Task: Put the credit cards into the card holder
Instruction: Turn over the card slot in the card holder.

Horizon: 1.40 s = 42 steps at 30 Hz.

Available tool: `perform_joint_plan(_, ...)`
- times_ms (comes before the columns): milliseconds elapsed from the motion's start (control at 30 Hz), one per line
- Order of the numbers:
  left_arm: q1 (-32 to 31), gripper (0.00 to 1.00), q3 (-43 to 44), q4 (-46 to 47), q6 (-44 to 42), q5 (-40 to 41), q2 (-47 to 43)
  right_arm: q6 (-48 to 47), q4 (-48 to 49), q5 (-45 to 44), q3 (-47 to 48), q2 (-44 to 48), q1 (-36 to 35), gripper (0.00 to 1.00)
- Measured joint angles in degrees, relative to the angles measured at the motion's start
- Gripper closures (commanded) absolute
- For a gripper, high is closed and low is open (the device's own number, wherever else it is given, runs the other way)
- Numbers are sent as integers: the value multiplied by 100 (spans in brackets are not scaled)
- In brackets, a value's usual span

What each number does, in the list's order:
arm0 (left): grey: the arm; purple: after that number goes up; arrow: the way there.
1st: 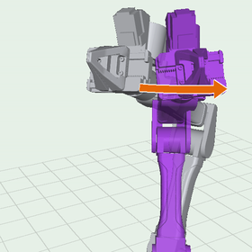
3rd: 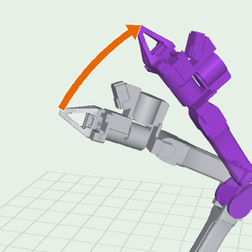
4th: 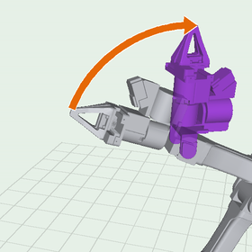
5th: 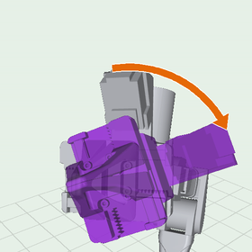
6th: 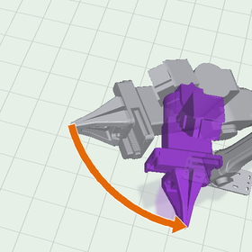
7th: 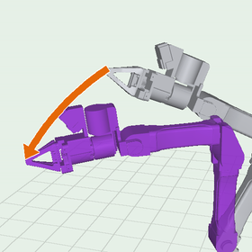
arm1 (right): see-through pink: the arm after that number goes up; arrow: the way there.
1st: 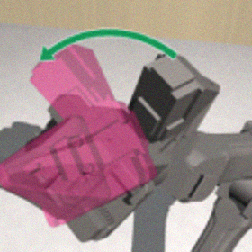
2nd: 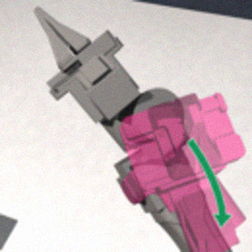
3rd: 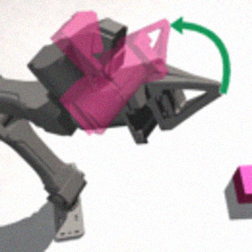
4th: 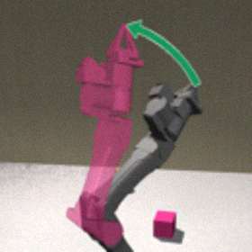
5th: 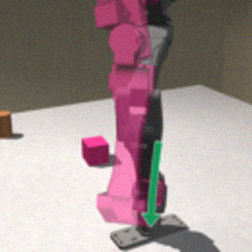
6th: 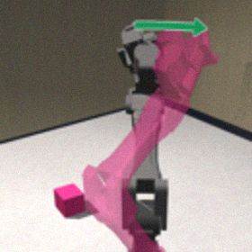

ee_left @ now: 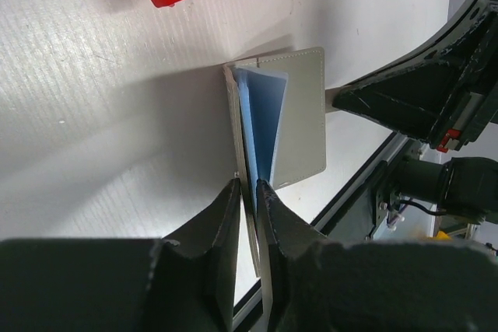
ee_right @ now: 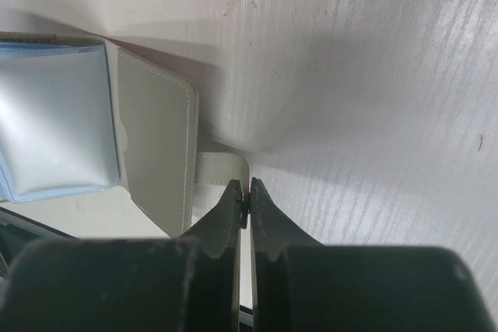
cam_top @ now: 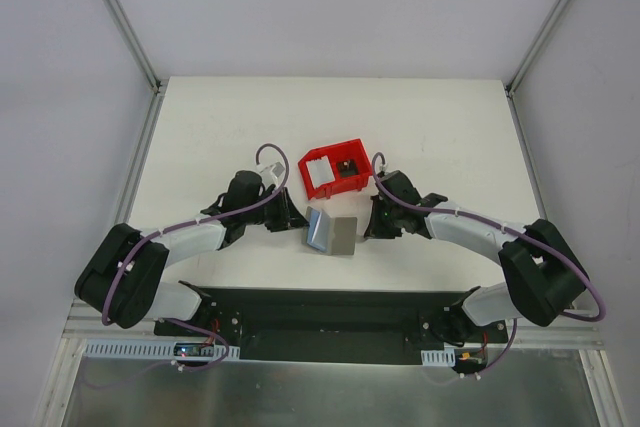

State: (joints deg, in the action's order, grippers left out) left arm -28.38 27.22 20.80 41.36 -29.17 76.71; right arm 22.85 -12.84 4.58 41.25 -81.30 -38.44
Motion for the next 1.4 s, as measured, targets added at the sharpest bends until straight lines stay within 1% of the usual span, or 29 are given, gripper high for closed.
perform_joint_plan(133,0,88,0,0,0,-37,-4,0,-2,9,0,0,0,100)
perform_joint_plan(267,0,84,0,0,0,-39,-48,0,-11,26,11,-4,0,100)
perform_joint_plan(333,0,86,0,0,0,-44,-66,-2,-22,31,33,-13,0,99)
perform_joint_plan(467,20,100,0,0,-2,-46,-68,0,-28,39,46,-15,0,100)
perform_joint_plan(667,37,100,0,-7,-2,-46,-68,-2,-46,42,57,-15,0,100)
perform_joint_plan(800,37,100,2,-26,-4,-46,-68,-15,-50,42,61,-15,0,89)
perform_joint_plan(900,37,100,13,-105,-20,-42,-70,-83,-122,46,127,-13,0,77)
perform_joint_plan(1000,37,100,157,-442,-31,-17,-70,-186,-238,50,337,42,0,65)
perform_joint_plan(1100,35,100,264,-636,-33,26,-85,-273,-328,46,588,273,7,62)
perform_joint_plan(1267,20,100,293,-833,-22,138,-181,-271,-190,107,968,601,-11,61)
perform_joint_plan(1300,13,100,293,-855,-17,162,-210,-254,-136,116,1029,603,-39,63)
perform_joint_plan(1367,-20,100,293,-896,4,247,-260,-232,-57,157,1156,503,-140,70)
perform_joint_plan(1400,-39,100,293,-918,13,271,-284,-221,-20,192,1222,417,-212,72)
